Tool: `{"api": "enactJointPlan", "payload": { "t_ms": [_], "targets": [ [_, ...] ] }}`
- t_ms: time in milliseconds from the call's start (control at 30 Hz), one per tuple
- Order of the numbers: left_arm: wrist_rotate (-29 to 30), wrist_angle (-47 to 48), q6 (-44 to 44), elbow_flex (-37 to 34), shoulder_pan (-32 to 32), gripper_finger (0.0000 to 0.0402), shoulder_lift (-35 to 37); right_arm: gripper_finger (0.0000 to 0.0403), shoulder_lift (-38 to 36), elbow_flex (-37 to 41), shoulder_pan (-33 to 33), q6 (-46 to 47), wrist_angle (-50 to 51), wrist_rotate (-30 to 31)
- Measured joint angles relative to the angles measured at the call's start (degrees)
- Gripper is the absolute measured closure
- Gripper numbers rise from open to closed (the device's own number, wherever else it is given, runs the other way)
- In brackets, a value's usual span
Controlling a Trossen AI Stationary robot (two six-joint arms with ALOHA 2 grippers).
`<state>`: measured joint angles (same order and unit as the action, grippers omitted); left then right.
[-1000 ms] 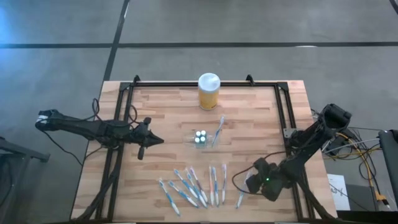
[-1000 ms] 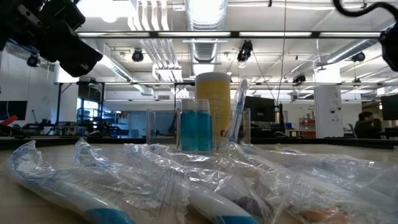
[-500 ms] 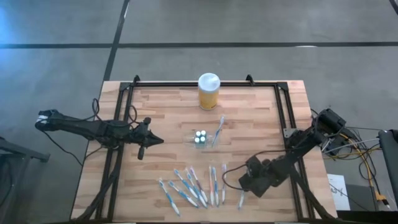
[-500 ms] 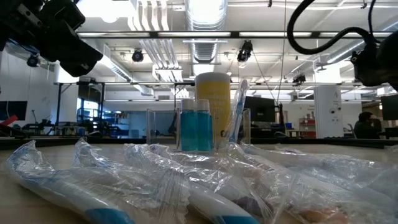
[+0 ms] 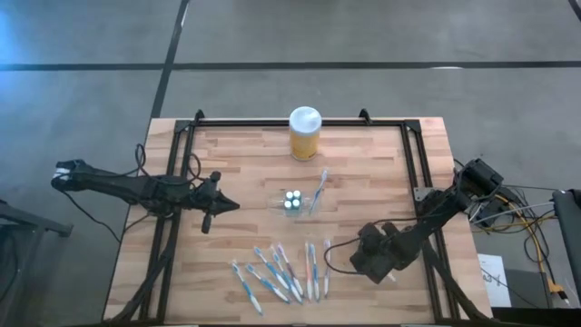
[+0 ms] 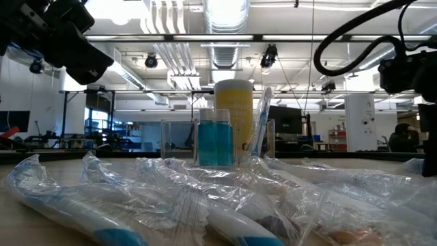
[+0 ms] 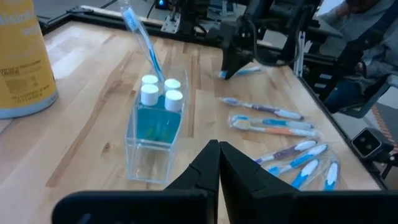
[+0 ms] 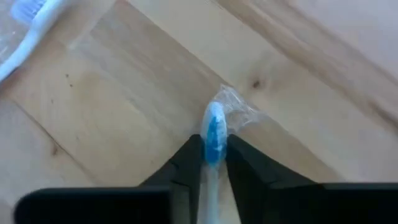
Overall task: Pick & Place toothbrushing station
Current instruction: Put the blue toothbrush into the transparent organizer
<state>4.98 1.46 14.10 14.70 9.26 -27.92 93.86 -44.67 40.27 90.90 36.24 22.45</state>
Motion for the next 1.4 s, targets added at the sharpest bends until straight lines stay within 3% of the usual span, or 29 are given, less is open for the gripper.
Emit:
{"api": "enactJointPlan", "payload": {
  "t_ms": [167,433,533,667,833,933,1200,1400],
  "targets": [
    [0.0,-1.63,-0.33,0.0,0.0,0.0388,0.0,0.0384,-0.78,0.16,-0.09,-4.95,-0.16,4.44],
    [0.0,-5.69,-1.21,0.0,0.0,0.0388,-0.06,0.0388,-12.09,-2.87,-1.56,-19.79,-0.91,17.27],
    [0.0,-7.61,-1.9,0.0,0.0,0.0387,-0.22,0.0388,-16.58,-4.87,-1.92,-30.33,-4.18,23.85],
    [0.02,-10.33,-2.38,0.0,0.0,0.0379,-1.83,0.0388,-20.88,-6.27,-3.32,-53.47,-20.88,28.71],
    [-0.55,-17.71,-5.39,0.0,0.42,0.0345,-6.94,0.0388,-21.69,-5.96,-7.03,-82.32,-47.45,25.16],
    [-0.97,-24.53,-9.35,0.0,1.28,0.0315,-11.59,0.0388,-20.73,-5.67,-9.72,-92.39,-58.19,22.54],
    [-0.97,-35.52,-13.46,4.86,2.21,0.0225,-21.86,0.0388,-12.6,-7.09,-17.65,-98.97,-71.97,8.91],
    [-0.97,-35.48,-16.16,11.37,2.21,0.0179,-27.81,0.0388,-3.84,-14.1,-19.28,-104.77,-73.29,7.04]
  ]
}}
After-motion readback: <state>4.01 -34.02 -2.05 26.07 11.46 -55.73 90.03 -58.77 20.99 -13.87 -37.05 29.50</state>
